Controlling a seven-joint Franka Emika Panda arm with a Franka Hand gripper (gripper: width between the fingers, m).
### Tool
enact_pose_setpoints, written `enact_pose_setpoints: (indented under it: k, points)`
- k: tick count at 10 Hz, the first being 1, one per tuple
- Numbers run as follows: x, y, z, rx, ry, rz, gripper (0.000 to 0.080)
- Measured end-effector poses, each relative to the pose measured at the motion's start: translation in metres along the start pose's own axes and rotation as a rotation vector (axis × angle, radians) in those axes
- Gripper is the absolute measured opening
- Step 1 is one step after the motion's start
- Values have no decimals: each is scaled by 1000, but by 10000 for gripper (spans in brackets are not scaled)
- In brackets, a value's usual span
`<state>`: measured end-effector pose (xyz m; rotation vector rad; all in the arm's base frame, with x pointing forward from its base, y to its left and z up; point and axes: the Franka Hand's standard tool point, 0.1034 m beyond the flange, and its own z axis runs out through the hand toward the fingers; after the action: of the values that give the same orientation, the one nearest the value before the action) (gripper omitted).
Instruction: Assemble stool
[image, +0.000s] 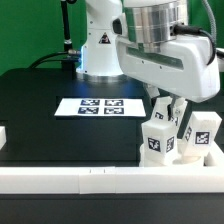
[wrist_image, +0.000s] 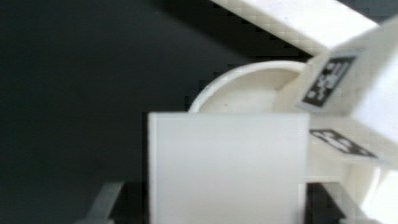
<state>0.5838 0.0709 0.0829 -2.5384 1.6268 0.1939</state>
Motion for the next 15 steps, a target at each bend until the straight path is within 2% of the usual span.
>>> enact_pose_setpoints:
  k: [3,7,8,12,14,15]
  points:
    - [-2,-1,1,19,6,147,340]
    - [-6,-4,1,30,-16,383,340]
    - [-5,-5,1,41,-36,515,340]
    - [-6,-14,2,120,-80,962,340]
    - [-13,-18,3,142,-95,1067,340]
    - [-17,-20,4,143,-109,1078,340]
